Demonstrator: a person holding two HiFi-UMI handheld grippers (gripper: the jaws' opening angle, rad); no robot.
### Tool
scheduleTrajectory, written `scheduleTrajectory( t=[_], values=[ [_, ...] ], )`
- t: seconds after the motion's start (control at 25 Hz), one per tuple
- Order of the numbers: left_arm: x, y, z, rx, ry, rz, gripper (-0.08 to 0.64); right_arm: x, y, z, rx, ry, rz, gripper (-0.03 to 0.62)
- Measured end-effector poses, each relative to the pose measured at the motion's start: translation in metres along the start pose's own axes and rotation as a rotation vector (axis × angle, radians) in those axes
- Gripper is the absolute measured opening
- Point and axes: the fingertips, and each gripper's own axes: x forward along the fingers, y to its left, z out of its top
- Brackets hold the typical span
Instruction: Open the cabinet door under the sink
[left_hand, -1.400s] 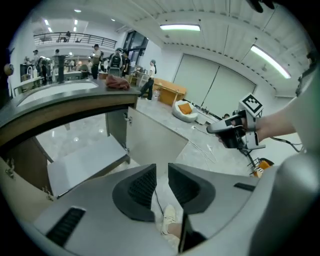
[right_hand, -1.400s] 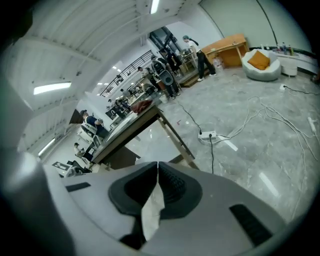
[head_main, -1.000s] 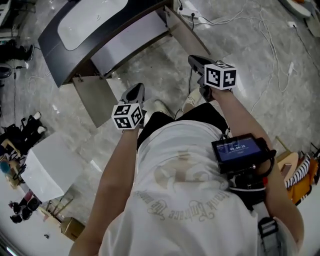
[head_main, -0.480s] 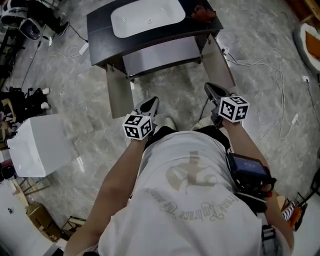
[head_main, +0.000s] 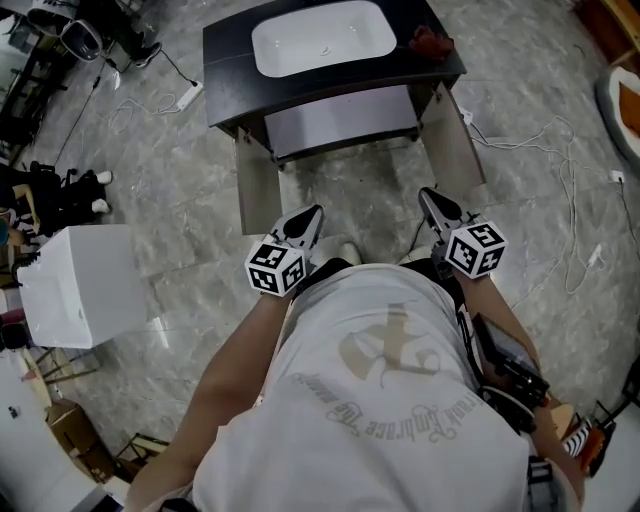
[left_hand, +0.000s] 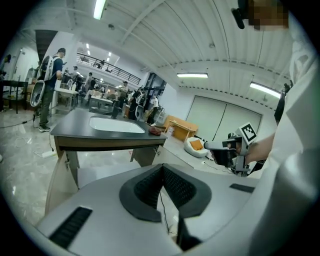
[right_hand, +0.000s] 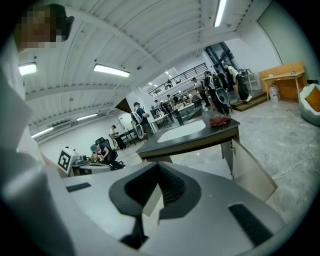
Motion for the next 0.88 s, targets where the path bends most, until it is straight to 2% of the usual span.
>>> scheduleTrajectory(
  t=[0.16, 0.52, 0.88],
  values=[
    [-0.010, 0.007, -0.001, 0.018, -0.004, -0.021, 0.011, 0.002, 0.015, -0.011, 0.002, -0.002, -0.024, 0.014],
    [0.012, -0.016, 0.003, 0.049, 0.013, -0.076, 0.011, -0.006, 0.004, -0.009, 0.003, -0.012, -0.047, 0.014],
    [0.020, -0.013, 0.001, 0.067, 0.029, -0.101, 0.011, -0.001, 0.001, -0.012, 0.009, -0.007, -0.071, 0.014]
  ],
)
